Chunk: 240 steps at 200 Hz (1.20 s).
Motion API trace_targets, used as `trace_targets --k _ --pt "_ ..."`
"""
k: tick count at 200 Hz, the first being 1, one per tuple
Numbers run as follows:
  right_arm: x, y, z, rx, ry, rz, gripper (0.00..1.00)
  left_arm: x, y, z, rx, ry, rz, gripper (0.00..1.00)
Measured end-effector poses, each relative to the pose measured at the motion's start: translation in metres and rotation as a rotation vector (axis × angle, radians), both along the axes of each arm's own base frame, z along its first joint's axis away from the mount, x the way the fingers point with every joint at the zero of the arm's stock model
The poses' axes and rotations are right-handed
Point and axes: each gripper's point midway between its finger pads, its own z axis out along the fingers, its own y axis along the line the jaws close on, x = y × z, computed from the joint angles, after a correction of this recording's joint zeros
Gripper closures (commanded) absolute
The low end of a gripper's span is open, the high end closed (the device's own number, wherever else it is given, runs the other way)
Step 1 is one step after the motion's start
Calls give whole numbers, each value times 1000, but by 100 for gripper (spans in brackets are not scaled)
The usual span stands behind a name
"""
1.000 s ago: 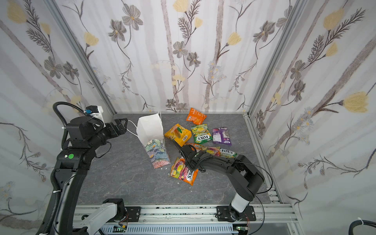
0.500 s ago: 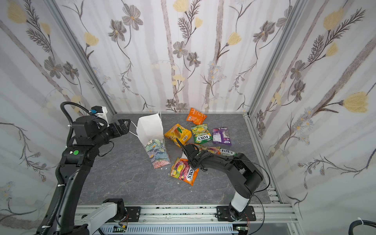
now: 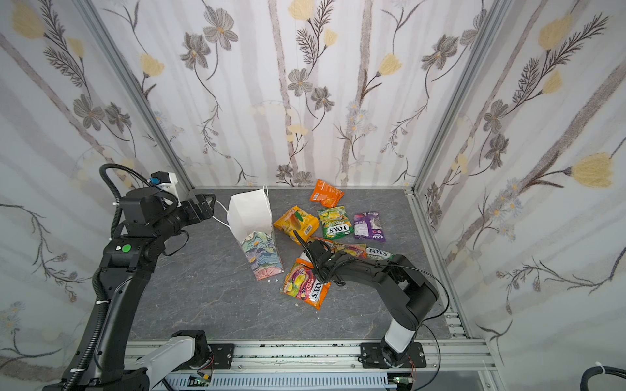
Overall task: Place the snacks into the paper bag
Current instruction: Pick up the snack at the center of the table.
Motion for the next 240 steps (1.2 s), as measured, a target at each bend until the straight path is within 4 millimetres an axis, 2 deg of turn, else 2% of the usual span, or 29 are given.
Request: trace_targets --k 37,87,130,152,186,240 --pt "2 7 16 80 -17 -14 100 2 -4 -2 5 6 -27 2" --pt "4 4 34 177 -32 -54 100 4 -22 -12 -22 42 -126 18" --pt "7 4 58 283 -52 -83 100 4 -26 -23 -17 92 -150 35" --pt "9 4 73 344 -64 -90 100 4 -27 -23 -17 92 -153 53" --pt "10 4 90 416 -72 -93 100 4 -27 -23 -15 91 -155 67" --pt "11 6 113 517 -83 -103 100 3 -26 -19 -11 73 -149 72"
